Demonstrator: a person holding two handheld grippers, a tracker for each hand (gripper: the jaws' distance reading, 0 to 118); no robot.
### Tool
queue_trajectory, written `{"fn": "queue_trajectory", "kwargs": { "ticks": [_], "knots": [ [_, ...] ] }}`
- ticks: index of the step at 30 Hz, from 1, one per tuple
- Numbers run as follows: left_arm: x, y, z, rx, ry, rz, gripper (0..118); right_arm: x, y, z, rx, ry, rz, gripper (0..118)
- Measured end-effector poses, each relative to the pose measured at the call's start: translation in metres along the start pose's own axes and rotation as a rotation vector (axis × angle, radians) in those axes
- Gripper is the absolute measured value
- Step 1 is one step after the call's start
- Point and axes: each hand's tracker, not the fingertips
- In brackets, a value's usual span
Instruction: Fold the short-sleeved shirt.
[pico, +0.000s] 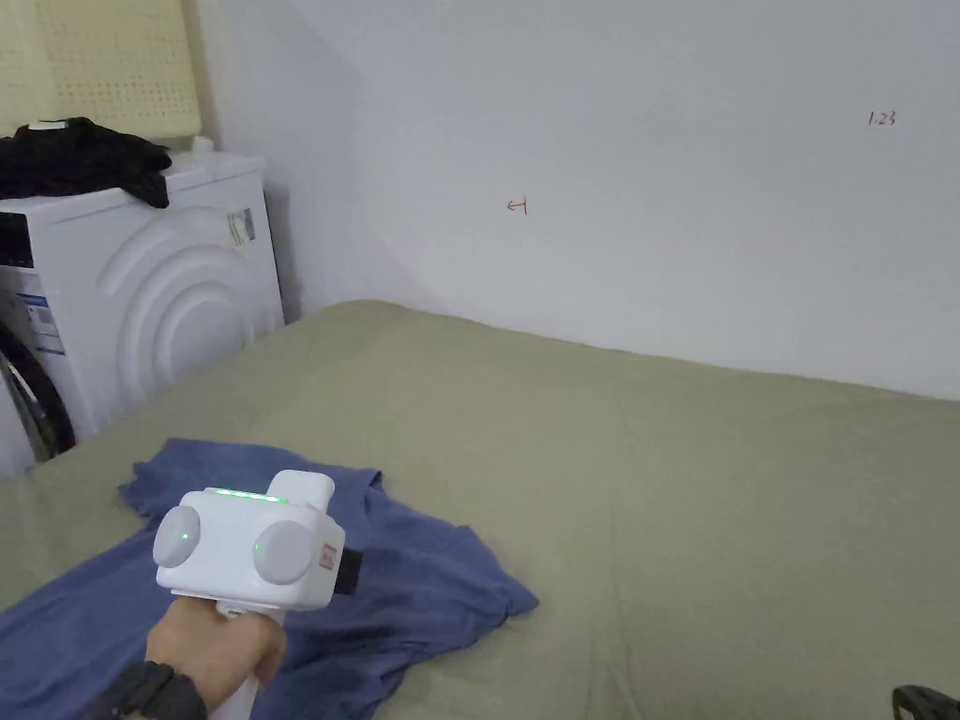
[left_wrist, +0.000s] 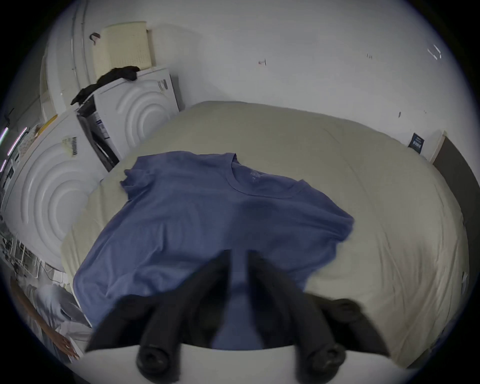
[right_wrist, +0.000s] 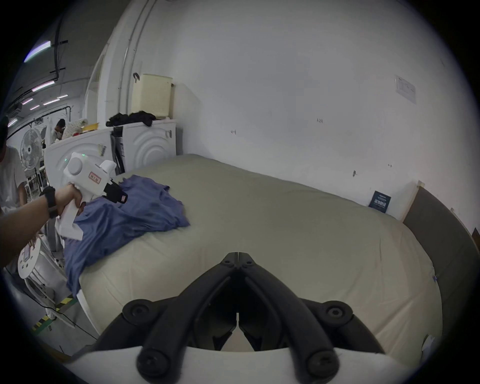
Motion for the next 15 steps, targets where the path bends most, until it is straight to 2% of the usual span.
{"fn": "queue_trajectory", "kwargs": {
  "ticks": [1, 2, 3, 5, 11, 15],
  "knots": [
    [0.001, 0.005, -0.009, -0.002, 0.001, 0.003, 91, 0.004, -0.003, -0.003, -0.002, 0.001, -0.008, 2],
    [-0.001, 0.01, -0.016, -0.021, -0.04, 0.036, 104, 0.009, -0.007, -0.006, -0.007, 0.003, -0.017, 2],
    [-0.001, 0.015, -0.022, -0.022, -0.068, 0.068, 110, 0.012, -0.01, -0.008, -0.009, 0.003, -0.021, 2],
    [0.0, 0.02, -0.032, -0.02, -0.107, 0.118, 110, 0.017, -0.015, -0.012, -0.024, 0.009, -0.04, 2],
    [0.018, 0.015, -0.074, -0.172, 0.098, 0.132, 110, 0.023, -0.029, -0.011, -0.061, 0.061, -0.072, 2],
    [0.011, 0.005, -0.103, -0.243, 0.039, 0.21, 110, 0.022, -0.032, -0.005, -0.051, 0.057, -0.027, 2]
  ]
}}
